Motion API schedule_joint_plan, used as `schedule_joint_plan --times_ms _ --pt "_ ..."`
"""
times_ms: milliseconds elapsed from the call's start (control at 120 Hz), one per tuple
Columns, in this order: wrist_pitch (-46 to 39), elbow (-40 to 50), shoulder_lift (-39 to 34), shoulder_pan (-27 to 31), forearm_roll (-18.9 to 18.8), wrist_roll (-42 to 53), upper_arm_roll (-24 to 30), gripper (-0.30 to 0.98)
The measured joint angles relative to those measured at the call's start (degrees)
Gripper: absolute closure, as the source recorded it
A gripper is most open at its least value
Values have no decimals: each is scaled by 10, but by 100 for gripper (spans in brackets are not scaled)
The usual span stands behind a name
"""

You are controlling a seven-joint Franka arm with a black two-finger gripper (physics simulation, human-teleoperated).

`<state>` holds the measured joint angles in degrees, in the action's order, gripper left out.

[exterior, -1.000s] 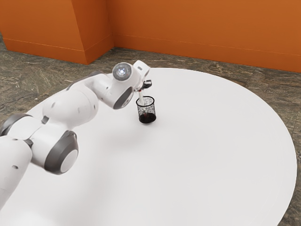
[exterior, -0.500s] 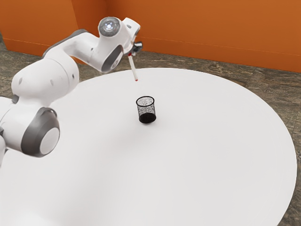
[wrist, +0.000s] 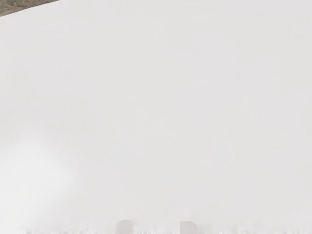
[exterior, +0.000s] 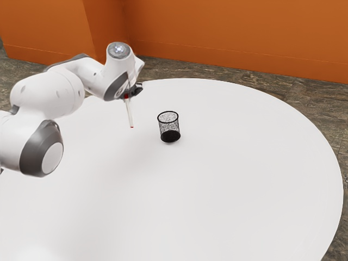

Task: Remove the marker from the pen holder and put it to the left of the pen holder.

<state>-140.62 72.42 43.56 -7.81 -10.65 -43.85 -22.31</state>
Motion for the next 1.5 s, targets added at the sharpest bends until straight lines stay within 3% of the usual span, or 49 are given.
schedule_joint_plan --times_ms 308,608,858,1192,1500 --pt "6 13 29 43 -35 -1 3 75" --pt "19 10 39 49 -34 0 10 76" --pt "108 -31 36 72 11 1 29 76" --pt "215 -62 56 125 113 14 56 77" --pt "256 -60 64 148 157 33 62 77"
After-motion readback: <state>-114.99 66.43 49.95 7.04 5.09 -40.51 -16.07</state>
